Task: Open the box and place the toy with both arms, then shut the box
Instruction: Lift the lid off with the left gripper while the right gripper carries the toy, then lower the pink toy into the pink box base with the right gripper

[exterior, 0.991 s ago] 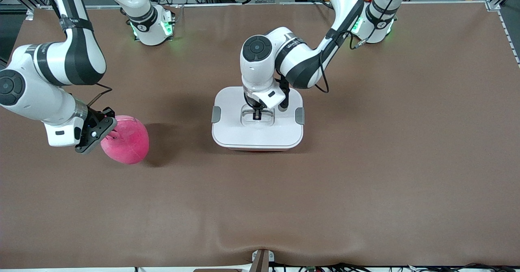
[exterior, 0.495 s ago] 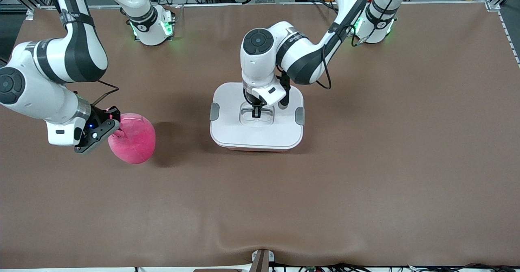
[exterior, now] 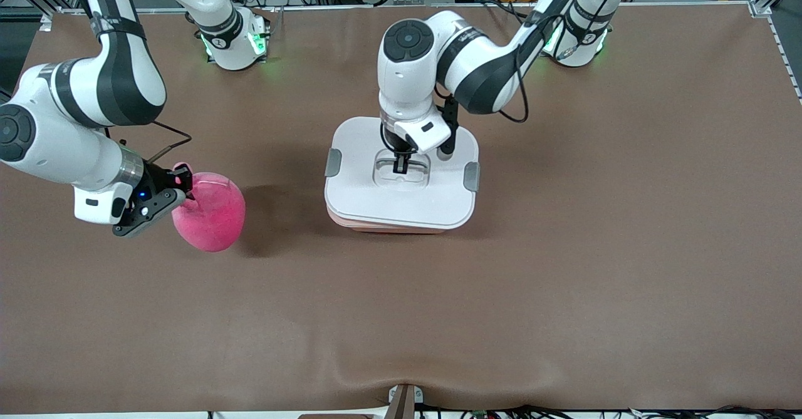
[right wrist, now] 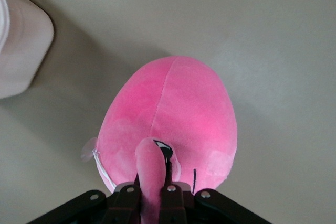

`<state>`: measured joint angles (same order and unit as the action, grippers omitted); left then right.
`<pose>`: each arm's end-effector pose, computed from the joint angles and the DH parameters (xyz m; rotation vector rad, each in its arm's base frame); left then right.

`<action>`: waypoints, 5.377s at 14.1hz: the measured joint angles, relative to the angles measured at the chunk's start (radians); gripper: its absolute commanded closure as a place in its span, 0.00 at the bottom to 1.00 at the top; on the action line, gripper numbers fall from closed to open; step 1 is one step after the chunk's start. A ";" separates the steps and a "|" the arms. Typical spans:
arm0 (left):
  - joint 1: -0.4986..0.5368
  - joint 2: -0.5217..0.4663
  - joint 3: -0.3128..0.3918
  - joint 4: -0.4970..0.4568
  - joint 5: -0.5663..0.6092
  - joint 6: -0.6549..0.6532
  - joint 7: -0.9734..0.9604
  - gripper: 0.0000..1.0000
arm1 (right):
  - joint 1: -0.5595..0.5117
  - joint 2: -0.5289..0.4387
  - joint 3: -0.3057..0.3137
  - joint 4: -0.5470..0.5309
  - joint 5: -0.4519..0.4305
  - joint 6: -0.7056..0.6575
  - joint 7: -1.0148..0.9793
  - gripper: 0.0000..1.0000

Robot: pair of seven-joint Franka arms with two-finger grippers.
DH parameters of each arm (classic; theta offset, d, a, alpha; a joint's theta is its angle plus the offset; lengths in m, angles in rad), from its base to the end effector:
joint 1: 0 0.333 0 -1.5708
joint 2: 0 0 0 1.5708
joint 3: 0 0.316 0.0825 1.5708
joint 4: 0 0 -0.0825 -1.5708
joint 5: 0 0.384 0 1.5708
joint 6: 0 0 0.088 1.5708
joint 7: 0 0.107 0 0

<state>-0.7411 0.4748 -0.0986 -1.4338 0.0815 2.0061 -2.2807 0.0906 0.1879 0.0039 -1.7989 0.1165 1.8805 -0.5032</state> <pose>0.4834 -0.5137 0.4302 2.3033 1.9866 0.0490 0.5975 0.0653 0.4331 -2.8945 -0.8264 0.1232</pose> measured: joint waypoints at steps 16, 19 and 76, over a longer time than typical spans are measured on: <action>0.395 -0.184 0.002 -0.017 -0.085 -0.189 0.475 1.00 | 0.228 0.099 0.007 0.255 0.116 -0.139 0.698 1.00; 0.483 -0.217 0.001 -0.065 -0.103 -0.202 0.610 1.00 | 0.315 0.115 0.009 0.289 0.117 -0.142 0.874 1.00; 0.549 -0.290 -0.017 -0.168 -0.180 -0.238 0.770 1.00 | 0.693 0.579 0.004 0.430 0.140 0.326 1.170 0.82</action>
<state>-0.1923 0.1852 -0.1154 -1.6021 -0.0986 1.7680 -1.5108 0.7841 0.7668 0.0076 -1.3690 0.2570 2.2062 0.6663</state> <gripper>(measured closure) 0.930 0.885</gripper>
